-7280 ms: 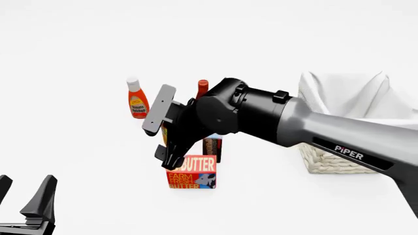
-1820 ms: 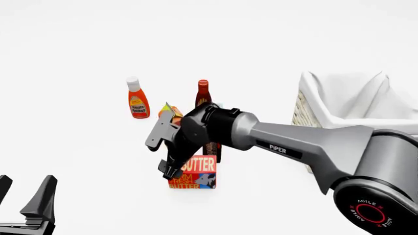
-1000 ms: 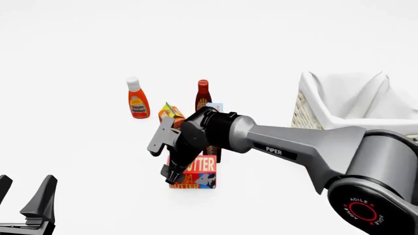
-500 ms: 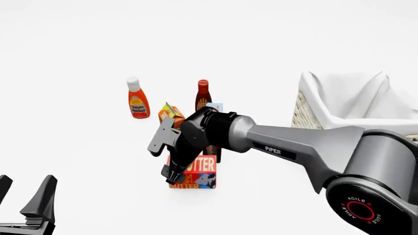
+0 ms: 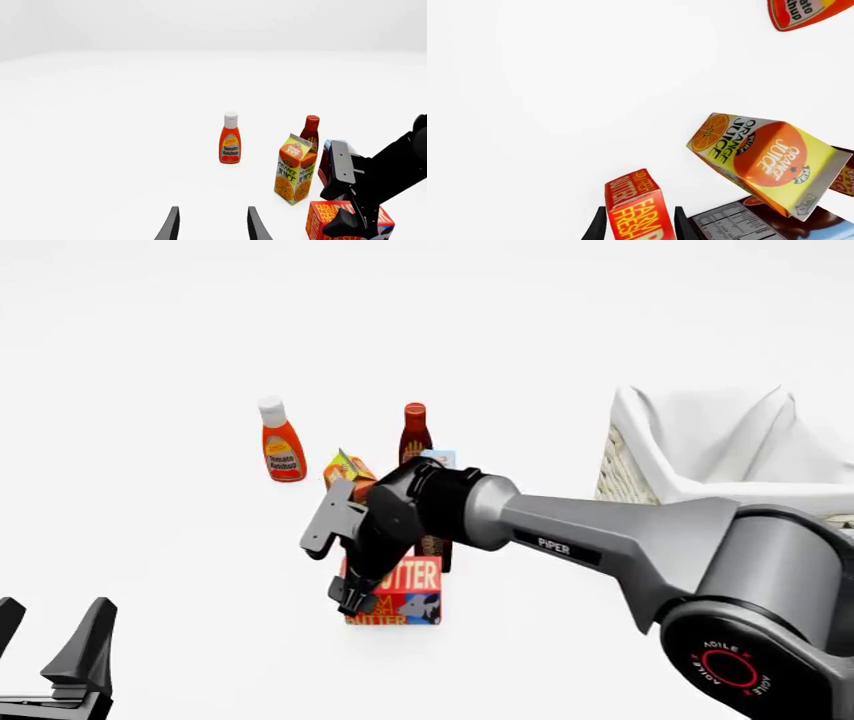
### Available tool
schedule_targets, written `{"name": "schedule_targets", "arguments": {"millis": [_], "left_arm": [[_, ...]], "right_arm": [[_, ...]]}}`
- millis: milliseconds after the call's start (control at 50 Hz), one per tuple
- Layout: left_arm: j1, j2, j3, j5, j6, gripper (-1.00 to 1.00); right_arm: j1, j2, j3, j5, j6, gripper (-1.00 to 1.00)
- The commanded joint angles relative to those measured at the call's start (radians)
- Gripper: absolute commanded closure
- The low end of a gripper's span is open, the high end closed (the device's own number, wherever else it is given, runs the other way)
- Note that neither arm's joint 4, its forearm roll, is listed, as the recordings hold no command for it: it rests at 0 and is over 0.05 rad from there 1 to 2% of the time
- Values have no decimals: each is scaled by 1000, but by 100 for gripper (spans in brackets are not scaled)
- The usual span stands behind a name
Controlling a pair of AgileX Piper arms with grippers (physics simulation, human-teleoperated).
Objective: Pick the butter and place it in the basket.
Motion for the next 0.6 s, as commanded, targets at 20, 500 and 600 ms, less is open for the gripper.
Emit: {"name": "schedule_targets", "arguments": {"millis": [20, 500, 600], "left_arm": [[0, 0, 0, 0, 0, -100], [0, 0, 0, 0, 0, -100], [0, 0, 0, 0, 0, -100]], "right_arm": [[-21, 55, -4, -2, 8, -100], [-25, 116, -27, 25, 11, -100], [-30, 137, -41, 40, 11, -100]]}}
